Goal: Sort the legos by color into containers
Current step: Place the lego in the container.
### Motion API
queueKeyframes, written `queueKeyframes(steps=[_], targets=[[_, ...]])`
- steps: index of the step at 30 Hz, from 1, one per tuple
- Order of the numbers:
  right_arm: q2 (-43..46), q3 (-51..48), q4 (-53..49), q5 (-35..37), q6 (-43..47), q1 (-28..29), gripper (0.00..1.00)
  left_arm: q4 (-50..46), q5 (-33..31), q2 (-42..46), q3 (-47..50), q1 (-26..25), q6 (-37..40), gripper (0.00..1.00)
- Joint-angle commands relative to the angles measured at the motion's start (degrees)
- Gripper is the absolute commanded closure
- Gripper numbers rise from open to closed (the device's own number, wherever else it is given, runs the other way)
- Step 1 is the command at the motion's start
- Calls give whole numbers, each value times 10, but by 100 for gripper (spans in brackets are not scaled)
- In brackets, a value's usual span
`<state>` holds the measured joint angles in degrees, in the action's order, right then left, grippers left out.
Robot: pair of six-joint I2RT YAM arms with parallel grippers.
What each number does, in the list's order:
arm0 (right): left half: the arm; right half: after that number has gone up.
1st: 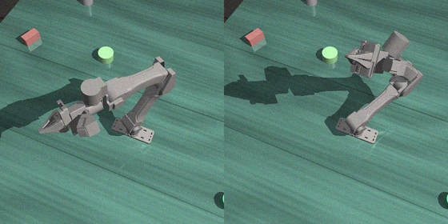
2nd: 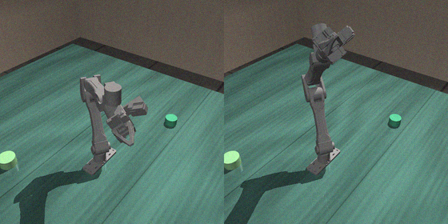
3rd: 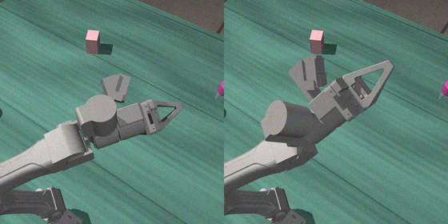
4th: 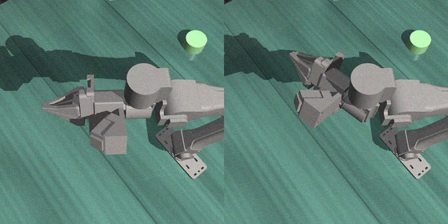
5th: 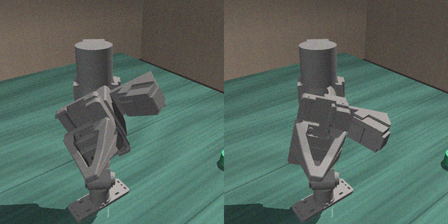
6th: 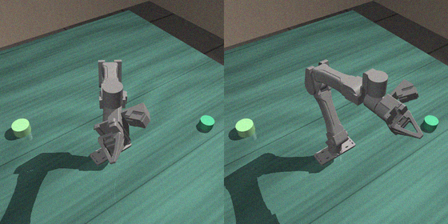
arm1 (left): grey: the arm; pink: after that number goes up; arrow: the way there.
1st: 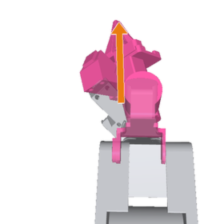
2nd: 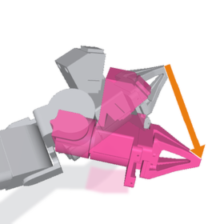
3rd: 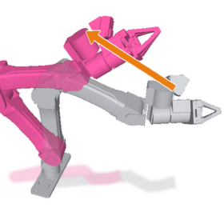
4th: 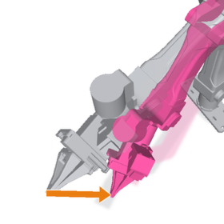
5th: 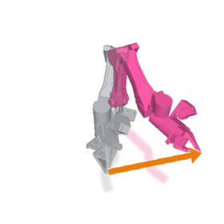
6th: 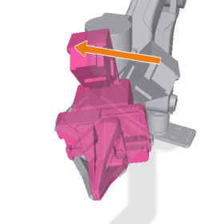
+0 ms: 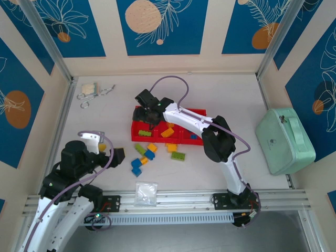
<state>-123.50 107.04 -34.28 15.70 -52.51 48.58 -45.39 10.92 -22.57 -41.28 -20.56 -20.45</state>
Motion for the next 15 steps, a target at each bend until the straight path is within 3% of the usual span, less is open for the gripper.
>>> queueKeyframes(steps=[1, 8, 15], targets=[[16, 13, 16, -10, 9, 11, 23, 12, -3, 3, 3, -5, 13, 1], [44, 44, -20, 7, 8, 19, 12, 11, -5, 4, 3, -5, 12, 1], [161, -18, -64, 72, 32, 39, 2, 11, -8, 6, 3, -5, 12, 1]])
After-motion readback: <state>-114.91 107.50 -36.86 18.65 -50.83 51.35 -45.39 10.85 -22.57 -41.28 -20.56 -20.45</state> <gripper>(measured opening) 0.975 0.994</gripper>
